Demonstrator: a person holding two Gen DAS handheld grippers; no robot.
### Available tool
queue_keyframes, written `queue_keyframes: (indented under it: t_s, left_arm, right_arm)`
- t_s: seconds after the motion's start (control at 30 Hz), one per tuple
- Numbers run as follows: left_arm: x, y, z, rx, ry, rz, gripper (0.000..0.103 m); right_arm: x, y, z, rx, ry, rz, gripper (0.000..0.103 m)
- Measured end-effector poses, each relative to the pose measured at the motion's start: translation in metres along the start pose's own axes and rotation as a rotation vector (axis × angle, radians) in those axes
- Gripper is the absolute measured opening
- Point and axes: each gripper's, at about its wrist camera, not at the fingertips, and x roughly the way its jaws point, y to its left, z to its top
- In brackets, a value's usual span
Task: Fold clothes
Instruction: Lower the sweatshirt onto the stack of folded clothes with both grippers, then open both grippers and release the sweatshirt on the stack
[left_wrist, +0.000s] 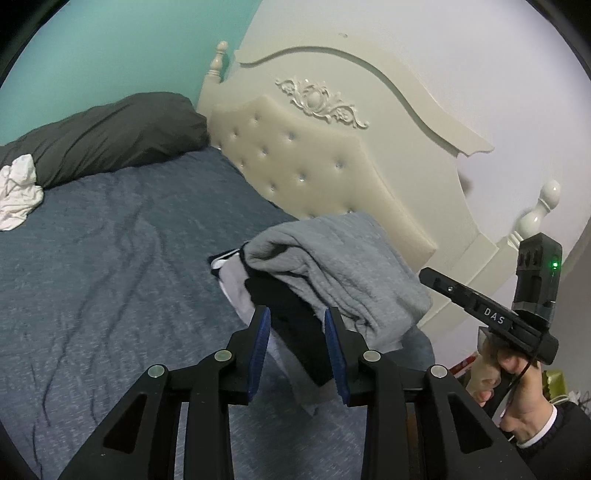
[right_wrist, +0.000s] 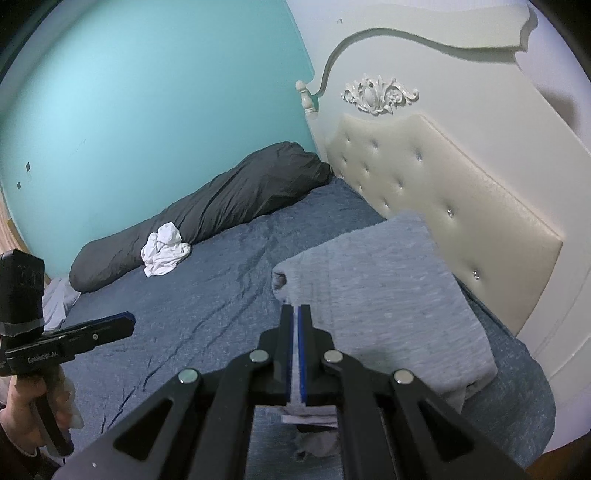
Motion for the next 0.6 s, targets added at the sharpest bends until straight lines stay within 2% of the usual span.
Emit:
queue_keyframes:
  t_s: [0.2,0.4,0.5,0.6]
  left_arm:
    - [-0.027,0.009,-0.004,-0.010,-0.018,0.024,0.041]
    - [-0.051,0.006,-0.013,0.002,-0.031,0.018,0.044]
    - [-0.062,0.004,-0.019,0.009,-0.037,0.020,0.049]
    - [-0.074,0.002,-0.024,0.015,-0.045,0.021,0.057]
  right_arm:
    - [-0.009,0.023,-0.003,0.018,0.009,-0.050,0.002]
    - [-0.028,0.041,-0.019,0.039,0.014,-0.054,0.003]
    - [-0.037,0.049,-0.029,0.053,0.022,-0.070,0.006]
    - [-0.046,0.059,-0.039,0.041,0.029,-0.090,0.015]
